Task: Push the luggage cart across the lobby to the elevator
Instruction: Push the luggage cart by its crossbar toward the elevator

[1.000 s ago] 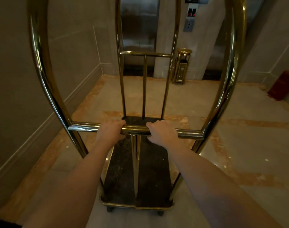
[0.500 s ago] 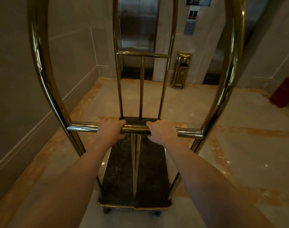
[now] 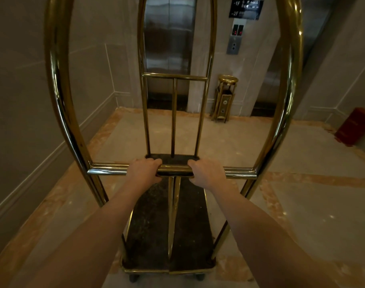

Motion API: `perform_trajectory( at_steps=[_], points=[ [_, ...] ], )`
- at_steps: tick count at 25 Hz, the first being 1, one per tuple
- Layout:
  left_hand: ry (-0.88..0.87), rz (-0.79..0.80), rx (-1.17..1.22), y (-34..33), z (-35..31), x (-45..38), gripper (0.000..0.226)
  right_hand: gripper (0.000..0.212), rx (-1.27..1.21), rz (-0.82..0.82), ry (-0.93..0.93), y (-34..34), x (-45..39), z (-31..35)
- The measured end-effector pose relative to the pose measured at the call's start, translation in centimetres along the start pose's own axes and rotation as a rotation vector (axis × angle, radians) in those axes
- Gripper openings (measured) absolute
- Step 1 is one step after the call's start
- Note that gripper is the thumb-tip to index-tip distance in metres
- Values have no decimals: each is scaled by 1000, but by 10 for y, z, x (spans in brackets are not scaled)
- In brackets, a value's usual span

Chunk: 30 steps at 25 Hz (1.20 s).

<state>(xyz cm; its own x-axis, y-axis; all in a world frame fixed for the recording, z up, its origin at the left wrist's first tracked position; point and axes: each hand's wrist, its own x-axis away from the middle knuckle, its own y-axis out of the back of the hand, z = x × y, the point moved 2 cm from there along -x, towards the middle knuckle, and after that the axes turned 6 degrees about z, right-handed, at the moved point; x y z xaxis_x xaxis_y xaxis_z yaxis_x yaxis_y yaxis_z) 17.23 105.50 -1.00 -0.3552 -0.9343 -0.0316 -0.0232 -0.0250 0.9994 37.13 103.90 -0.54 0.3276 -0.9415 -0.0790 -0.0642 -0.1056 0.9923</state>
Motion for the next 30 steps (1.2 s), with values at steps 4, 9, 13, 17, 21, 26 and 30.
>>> perform_trajectory(
  at_steps=[4,9,13,17,21,26,30],
  points=[
    [-4,-14,-13,-3,10,-49,25,22,-37,20,-23,-6,-46,-25],
    [26,-17,8,-4,21,-110,24,20,-42,10,22,-9,-98,-57],
    [47,-2,-9,-4,29,-158,22,20,-49,22,55,-10,-139,-81],
    [68,-12,-1,-5,40,-203,21,20,-43,1,67,-16,-183,-103],
    [79,-11,2,-6,50,-246,21,21,-37,-3,57,-25,-225,-122],
    [70,2,6,-8,68,-303,22,21,-36,4,33,-31,-279,-144],
    [52,-4,-2,-9,82,-353,22,23,-45,12,16,-37,-325,-162]
  ],
)
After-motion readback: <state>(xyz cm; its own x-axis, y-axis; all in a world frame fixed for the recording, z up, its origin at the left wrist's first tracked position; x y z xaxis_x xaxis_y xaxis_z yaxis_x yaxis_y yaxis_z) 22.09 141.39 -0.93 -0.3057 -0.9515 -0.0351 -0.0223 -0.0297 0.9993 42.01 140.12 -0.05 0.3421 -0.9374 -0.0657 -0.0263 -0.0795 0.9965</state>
